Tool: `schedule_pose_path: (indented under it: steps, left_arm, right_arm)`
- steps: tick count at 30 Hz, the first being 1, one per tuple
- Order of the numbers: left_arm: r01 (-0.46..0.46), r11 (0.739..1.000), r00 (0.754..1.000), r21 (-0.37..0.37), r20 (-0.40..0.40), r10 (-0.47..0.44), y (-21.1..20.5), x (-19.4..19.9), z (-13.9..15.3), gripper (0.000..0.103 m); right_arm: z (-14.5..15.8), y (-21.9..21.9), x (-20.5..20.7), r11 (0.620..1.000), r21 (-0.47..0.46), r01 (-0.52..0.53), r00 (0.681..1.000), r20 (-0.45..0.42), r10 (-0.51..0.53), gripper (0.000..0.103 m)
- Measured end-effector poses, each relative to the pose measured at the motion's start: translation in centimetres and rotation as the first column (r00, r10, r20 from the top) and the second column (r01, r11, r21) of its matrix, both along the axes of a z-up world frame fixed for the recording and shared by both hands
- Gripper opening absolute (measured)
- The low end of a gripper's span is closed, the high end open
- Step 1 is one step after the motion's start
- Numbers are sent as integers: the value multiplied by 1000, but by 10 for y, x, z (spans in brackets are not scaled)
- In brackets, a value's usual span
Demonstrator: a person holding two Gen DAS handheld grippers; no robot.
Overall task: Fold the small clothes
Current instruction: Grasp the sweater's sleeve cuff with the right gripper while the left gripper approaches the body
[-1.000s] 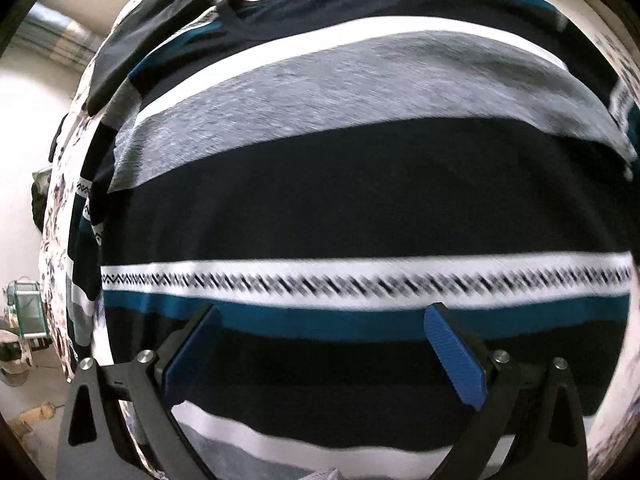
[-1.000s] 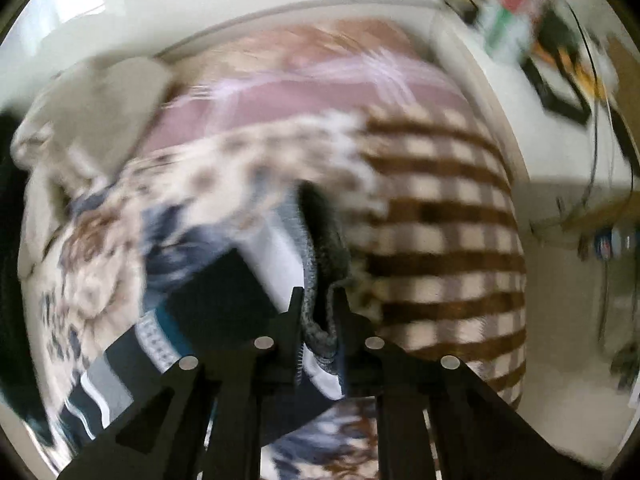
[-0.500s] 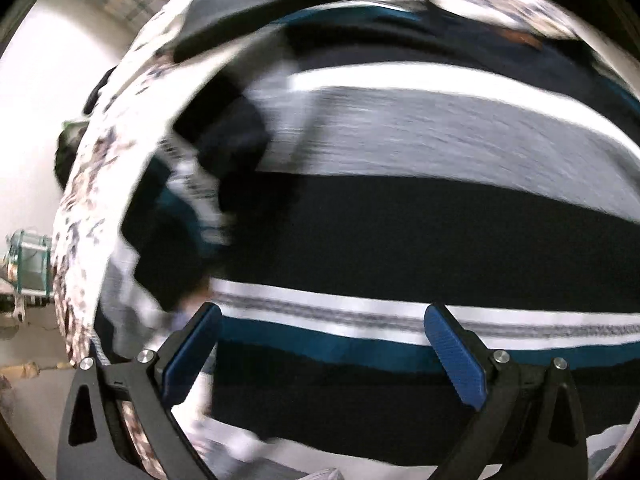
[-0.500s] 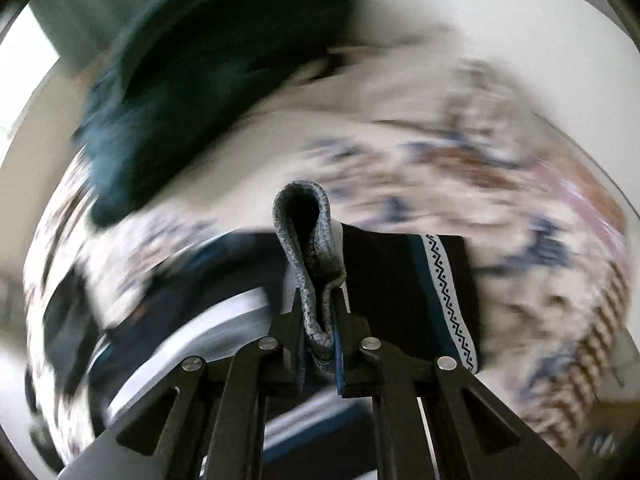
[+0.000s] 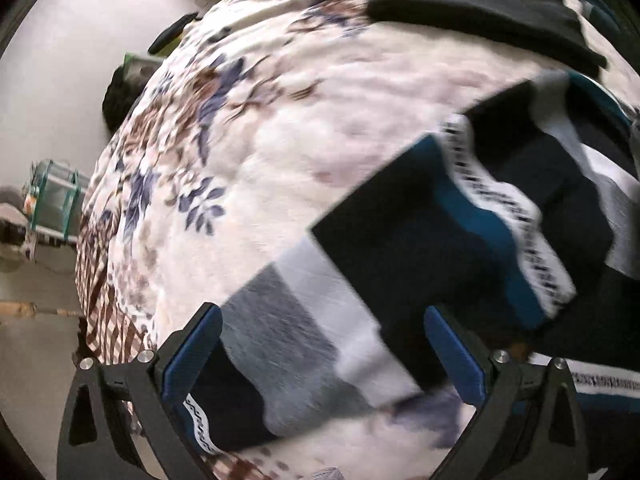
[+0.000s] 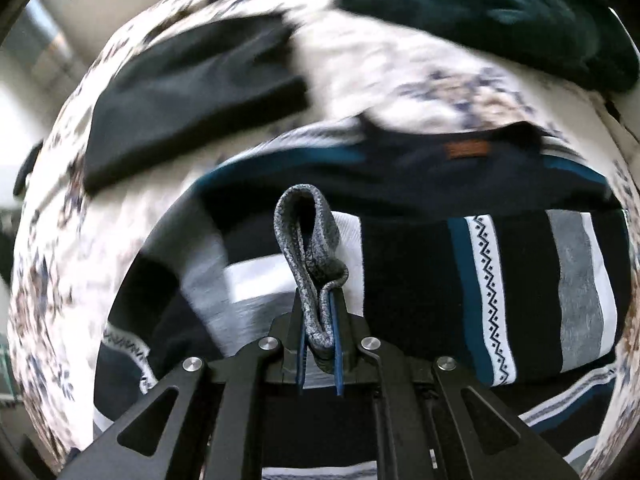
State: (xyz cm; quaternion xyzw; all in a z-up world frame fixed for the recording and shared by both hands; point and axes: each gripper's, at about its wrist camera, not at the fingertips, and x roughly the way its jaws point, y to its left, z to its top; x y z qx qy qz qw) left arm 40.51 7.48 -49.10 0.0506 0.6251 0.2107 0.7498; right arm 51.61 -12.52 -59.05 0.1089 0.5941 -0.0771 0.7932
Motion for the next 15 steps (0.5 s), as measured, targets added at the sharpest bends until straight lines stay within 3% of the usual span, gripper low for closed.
schedule_pose_path:
  steps: [7, 12, 13, 15]
  left_arm:
    - [-56, 998, 998, -28, -17, 56, 28, -3, -8, 103]
    - [-68, 996, 998, -57, -14, 67, 36, -8, -4, 103]
    - [-71, 995, 997, -66, -10, 71, 38, -11, -1, 103]
    - [-84, 992, 996, -98, 6, 85, 44, -19, 8, 103]
  right_arm:
    - [-12, 50, -1, 995, -14, -99, 994, -51, 98, 11]
    - [-22, 52, 1, 995, 21, -95, 989, -116, 97, 14]
    - [-20, 45, 0, 994, 66, -82, 989, -121, 89, 21]
    - [-12, 25, -2, 982, 178, -58, 988, -131, 82, 53]
